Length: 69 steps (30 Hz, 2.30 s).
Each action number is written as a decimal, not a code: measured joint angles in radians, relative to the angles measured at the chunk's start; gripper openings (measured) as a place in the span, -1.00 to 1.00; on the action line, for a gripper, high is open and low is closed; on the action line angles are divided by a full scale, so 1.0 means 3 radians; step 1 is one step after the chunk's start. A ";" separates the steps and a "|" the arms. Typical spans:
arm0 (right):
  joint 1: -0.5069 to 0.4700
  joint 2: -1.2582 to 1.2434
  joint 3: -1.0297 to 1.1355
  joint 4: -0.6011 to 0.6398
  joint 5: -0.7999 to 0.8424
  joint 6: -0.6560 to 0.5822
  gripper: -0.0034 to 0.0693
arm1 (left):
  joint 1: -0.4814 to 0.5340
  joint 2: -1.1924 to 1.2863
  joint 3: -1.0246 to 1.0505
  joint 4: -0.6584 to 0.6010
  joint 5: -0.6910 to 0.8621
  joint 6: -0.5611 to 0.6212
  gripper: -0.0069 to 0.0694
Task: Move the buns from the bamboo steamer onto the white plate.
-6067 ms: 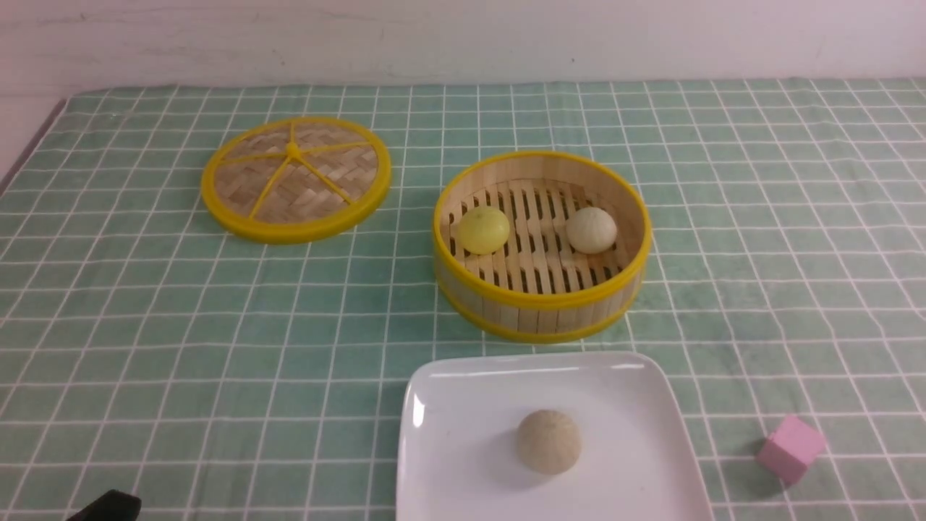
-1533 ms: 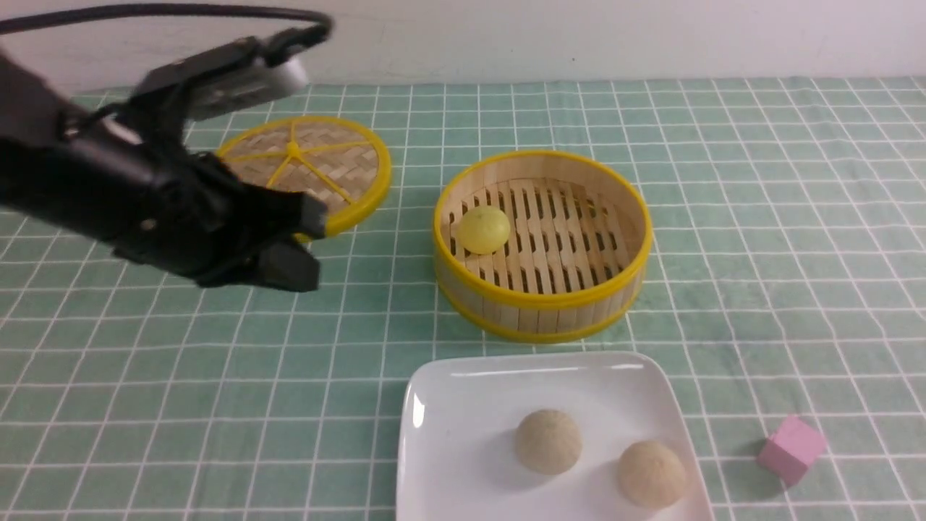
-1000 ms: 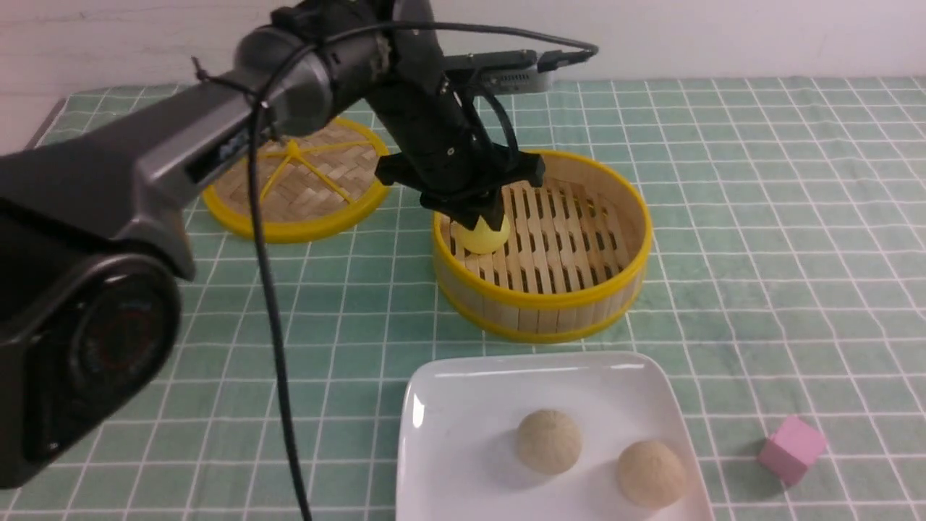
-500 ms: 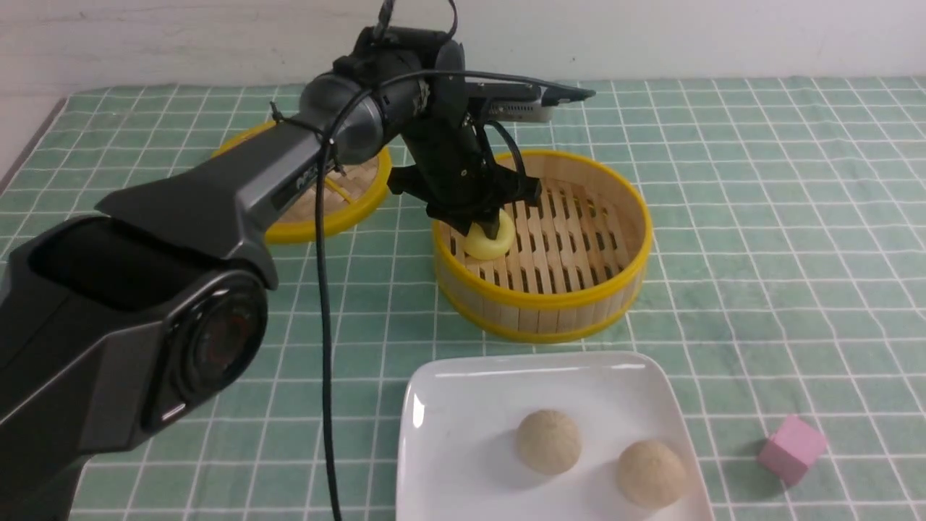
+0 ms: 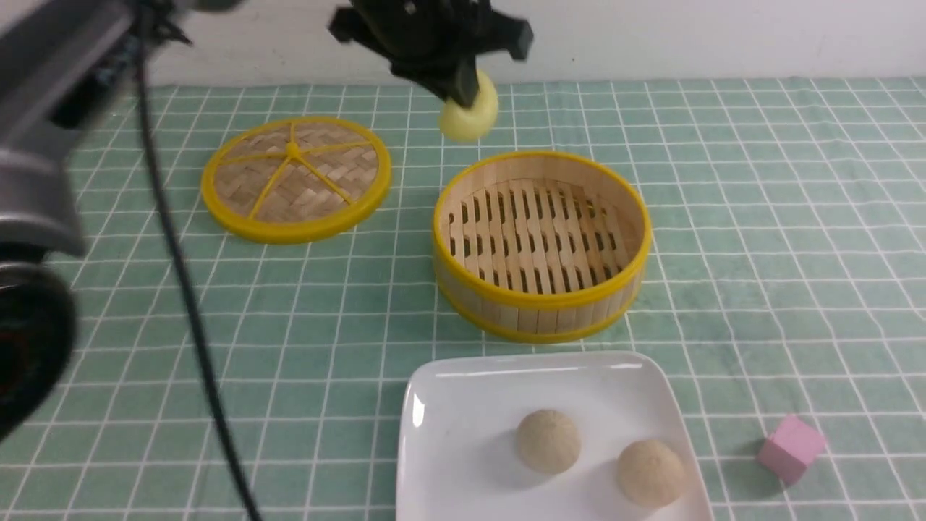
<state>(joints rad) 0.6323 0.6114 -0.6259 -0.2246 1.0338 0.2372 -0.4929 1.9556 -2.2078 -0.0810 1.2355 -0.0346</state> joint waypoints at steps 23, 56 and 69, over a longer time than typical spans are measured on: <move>0.0000 -0.0001 0.0000 0.0000 -0.0003 0.0011 -0.84 | -0.0665 -0.0949 0.3850 -0.0783 -0.1916 -0.0135 -0.49; 0.0000 -0.1566 0.0856 0.1479 -0.1821 -0.1314 -0.95 | -0.0665 -0.1393 0.3364 -0.0240 -0.1409 -0.0552 -0.81; 0.0000 -0.1566 0.0875 0.2122 -0.1931 -0.1964 -0.94 | -0.0665 -0.1393 0.3364 -0.0215 -0.1407 -0.0552 -0.81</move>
<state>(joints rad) 0.6323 0.1418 -0.3634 0.4119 0.4544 -0.3521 -0.6925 1.5377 -1.1986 -0.1455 0.8135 -0.2003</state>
